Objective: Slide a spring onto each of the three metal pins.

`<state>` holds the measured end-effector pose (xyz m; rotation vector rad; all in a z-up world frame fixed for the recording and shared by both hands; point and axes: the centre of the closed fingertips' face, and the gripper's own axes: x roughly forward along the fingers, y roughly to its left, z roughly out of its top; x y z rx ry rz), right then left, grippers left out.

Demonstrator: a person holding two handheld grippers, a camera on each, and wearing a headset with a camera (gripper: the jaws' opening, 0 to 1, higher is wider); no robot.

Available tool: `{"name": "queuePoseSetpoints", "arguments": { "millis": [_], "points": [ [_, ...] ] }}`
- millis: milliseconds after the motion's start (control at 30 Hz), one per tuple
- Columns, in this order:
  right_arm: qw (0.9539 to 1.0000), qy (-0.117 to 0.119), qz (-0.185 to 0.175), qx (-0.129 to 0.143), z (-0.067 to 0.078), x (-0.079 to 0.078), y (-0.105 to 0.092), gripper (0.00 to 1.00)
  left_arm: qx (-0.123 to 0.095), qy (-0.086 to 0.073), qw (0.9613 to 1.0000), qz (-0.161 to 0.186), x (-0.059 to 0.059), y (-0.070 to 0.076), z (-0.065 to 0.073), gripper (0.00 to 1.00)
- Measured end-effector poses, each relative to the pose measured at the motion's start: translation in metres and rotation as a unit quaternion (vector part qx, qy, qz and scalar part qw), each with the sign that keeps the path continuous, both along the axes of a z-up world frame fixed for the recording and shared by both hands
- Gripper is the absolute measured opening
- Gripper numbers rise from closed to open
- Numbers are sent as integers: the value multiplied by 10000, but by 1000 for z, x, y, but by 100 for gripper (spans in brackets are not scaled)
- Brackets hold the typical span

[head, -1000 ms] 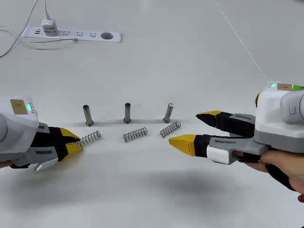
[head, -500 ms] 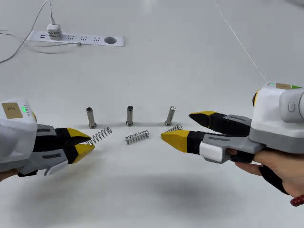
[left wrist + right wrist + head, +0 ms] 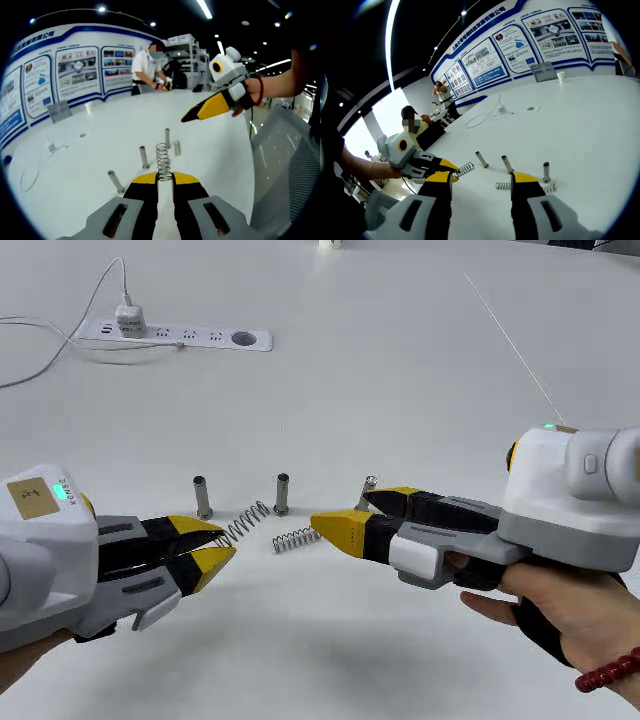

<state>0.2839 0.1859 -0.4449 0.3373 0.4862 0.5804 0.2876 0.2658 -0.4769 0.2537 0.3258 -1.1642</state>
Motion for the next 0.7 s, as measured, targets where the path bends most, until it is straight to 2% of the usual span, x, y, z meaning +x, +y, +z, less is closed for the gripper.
{"name": "queuePoseSetpoints", "arguments": {
  "millis": [100, 267, 300, 400, 467, 700],
  "points": [
    [9999, 13, -48, 165, 3, 2, 5, 46, -219, -1, 9997, 119, 0, -3, 8, 9],
    [9990, 23, -111, 434, 8, 4, 13, 42, -416, -136, 9989, 179, -4, -8, 18, 10],
    [9987, 11, -130, 500, 10, 5, 15, 41, -530, -188, 9983, 147, -5, -10, 22, 10],
    [9980, 43, -155, 618, 11, 6, 19, 39, -566, -237, 9980, 139, -7, -12, 26, 10],
    [9973, 72, -188, 705, 12, 7, 22, 38, -598, -192, 9979, 124, -9, -13, 27, 10],
    [9930, 247, -265, 1124, 12, 7, 29, 29, -697, -208, 9973, 123, -14, -16, 32, 10]
  ]
}}
